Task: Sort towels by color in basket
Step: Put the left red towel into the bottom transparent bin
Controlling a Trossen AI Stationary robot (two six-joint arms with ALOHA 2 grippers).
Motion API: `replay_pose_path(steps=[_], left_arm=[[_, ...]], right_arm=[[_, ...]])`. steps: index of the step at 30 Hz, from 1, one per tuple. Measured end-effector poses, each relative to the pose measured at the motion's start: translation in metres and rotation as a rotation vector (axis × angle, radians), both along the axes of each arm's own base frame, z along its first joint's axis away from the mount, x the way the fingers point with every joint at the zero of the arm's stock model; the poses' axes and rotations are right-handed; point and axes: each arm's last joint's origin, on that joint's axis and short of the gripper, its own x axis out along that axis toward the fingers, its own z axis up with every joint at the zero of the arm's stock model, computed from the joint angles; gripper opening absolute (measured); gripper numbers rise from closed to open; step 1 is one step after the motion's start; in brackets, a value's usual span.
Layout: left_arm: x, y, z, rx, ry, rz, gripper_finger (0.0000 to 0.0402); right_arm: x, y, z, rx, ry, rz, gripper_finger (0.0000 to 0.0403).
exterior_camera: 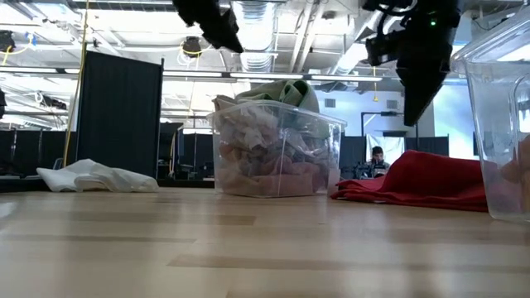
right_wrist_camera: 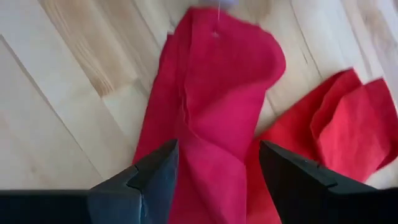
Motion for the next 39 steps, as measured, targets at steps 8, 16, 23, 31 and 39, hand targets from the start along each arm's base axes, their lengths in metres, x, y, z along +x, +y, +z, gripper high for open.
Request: replay_pose_path(steps=[8,16,23,31,39], left_arm=[[-0.003,-0.044,-0.054,0.021,0.066,-0.042,0.0185],[-0.013,-0.064,-0.109,-0.010,0.029,-0.033,0.0185],[-0.027,-0.072,-0.150,-0.096,-0.156,-0.018,0.0185],[-0.050,-0.073,-0.178,-0.194,-0.297,0.015,0.0185],[-0.054,-0.073,-0.182,-0.187,-0.295,0.025,0.0185]], right_arm=[[-0.005,-0.007,-0.001,0.057,0.064,-0.011,0.0255],[-0.004,-0.006,-0.001,0.105,0.055,0.010,0.0255],[0.005,-0.005,-0.020,0.116,0.075,0.028,0.0255],[0.009,-0.011,-0.063,0.185,0.191,0.032,0.0255],[0.015,-0.023,-0.100,0.247,0.214,0.031,0.0255]])
